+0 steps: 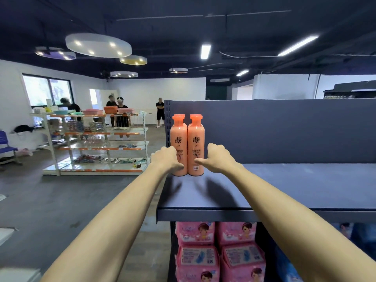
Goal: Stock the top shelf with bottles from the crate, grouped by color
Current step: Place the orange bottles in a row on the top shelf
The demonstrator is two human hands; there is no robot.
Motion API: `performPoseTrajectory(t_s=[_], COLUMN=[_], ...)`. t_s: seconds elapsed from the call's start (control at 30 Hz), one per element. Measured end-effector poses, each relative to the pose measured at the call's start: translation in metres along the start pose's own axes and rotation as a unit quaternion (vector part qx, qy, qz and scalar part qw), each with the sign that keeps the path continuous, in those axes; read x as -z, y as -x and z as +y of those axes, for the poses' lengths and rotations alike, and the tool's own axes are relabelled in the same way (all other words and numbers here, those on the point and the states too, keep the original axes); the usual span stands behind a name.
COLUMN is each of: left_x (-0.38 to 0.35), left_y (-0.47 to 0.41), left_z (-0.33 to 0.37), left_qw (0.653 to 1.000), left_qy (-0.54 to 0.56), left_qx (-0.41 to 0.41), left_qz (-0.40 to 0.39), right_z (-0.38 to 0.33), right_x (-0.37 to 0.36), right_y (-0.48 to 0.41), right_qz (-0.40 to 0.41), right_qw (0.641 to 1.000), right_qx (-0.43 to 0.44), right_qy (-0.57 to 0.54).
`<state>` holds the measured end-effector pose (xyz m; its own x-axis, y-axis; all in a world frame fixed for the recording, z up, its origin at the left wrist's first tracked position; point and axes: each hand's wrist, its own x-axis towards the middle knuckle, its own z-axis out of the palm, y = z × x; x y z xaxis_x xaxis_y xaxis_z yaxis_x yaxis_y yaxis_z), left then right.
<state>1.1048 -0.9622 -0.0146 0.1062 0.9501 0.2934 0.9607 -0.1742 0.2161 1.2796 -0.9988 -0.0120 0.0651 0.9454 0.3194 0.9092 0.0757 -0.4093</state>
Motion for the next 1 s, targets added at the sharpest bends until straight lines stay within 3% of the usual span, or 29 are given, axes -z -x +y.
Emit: performPoseTrajectory(t_s=[0.23,0.67,0.8,1.0], left_x=[0.002,-0.037,-0.056,-0.102], left_y=[0.011,0.045,0.075,0.147], left_z=[0.036,0.227,0.292,0.363], left_qw=[0.996,0.97,0.944,0.878], left_qy=[-0.065,-0.058,-0.038,0.022], left_qx=[-0.059,-0.235,-0.318,-0.453], left_qz=[0.019,0.022,0.077,0.151], right_z=[0.021,0.162,0.217,0.293], right_x=[0.029,0.123,0.149,0.151], right_y=[0.025,0.103,0.146,0.232], right_qz=[0.025,0.036,0.049,0.06], right_qw=[0.972,0.962,0.953,0.932], right_qx=[0.076,-0.066,-0.111,-0.164], right_qy=[0.219,0.262,0.279,0.319])
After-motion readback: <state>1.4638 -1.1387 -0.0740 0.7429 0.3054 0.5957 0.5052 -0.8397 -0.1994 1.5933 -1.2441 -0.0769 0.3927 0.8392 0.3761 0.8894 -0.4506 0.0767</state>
